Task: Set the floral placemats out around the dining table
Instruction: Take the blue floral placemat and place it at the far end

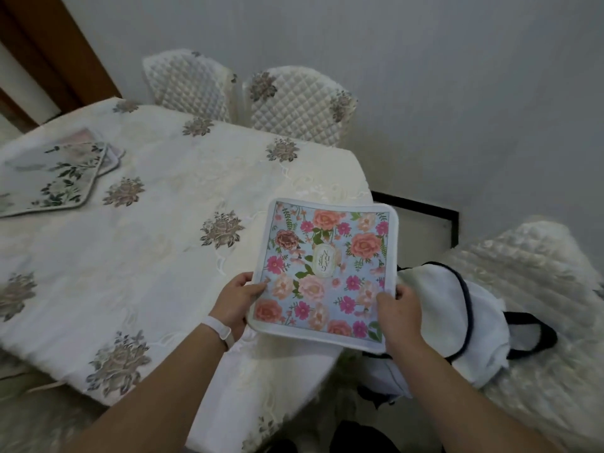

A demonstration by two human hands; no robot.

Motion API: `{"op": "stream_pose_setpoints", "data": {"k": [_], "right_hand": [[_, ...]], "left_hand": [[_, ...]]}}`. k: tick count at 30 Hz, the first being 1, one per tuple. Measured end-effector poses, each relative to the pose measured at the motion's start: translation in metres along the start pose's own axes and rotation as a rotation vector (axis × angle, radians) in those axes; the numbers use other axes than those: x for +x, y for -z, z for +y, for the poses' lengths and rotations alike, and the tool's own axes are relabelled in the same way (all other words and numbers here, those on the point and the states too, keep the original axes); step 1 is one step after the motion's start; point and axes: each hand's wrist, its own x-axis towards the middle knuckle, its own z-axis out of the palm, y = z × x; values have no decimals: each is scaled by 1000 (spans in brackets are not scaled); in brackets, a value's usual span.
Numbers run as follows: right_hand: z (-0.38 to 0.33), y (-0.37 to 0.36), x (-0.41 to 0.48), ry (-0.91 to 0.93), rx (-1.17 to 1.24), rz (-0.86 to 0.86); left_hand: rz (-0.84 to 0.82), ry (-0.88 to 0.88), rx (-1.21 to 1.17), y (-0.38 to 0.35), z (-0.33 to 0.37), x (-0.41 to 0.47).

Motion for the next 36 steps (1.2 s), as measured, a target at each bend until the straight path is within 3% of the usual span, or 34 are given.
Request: {"op": "stream_pose_setpoints", "data": {"k": [11, 18, 23, 27, 30, 36], "right_hand": [[-14, 17, 88, -28, -31, -222], [-3, 6, 104, -170, 27, -252], [3, -3, 96, -227, 69, -222], [13, -13, 81, -264, 127, -171], [23, -25, 66, -294, 153, -215], [48, -50, 36, -332, 164, -323]], "left_hand": [[217, -3, 52, -59, -22, 42], [255, 36, -45, -62, -44, 37], [315, 54, -185, -74, -66, 30], [284, 70, -106, -99, -88, 17], [196, 78, -50, -115, -102, 4], [250, 25, -91, -108, -124, -18]]}}
